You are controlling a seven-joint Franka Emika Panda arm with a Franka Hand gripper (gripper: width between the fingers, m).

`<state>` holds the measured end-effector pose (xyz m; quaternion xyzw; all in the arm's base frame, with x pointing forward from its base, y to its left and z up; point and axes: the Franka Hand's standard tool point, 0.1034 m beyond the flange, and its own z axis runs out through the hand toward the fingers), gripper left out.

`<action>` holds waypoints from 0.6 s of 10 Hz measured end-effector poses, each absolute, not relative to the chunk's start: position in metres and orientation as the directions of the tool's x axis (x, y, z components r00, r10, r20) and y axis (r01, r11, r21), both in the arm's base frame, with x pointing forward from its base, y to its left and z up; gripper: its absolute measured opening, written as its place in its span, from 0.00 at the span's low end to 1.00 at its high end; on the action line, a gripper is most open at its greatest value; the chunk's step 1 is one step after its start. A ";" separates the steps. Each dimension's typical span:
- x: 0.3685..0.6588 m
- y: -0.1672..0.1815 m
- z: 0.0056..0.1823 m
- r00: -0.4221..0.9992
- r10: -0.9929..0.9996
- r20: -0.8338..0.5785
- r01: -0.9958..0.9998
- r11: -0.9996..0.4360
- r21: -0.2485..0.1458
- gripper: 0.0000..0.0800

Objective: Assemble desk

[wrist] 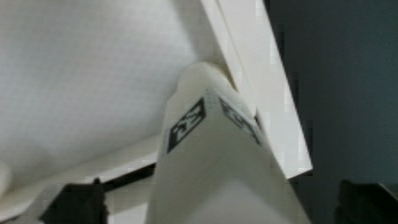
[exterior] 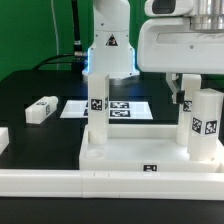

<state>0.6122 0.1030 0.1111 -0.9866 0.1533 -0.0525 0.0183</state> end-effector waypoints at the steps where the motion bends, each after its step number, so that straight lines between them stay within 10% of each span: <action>1: 0.613 0.102 0.111 0.968 -0.228 0.105 -0.224 -0.973 -0.045 0.81; 6: 0.613 0.100 0.110 0.990 0.080 0.121 0.079 -0.997 0.010 0.81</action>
Offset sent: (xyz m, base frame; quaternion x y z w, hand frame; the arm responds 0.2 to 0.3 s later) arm -0.0018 0.0069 0.0005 -0.0029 0.0079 -0.2023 0.9793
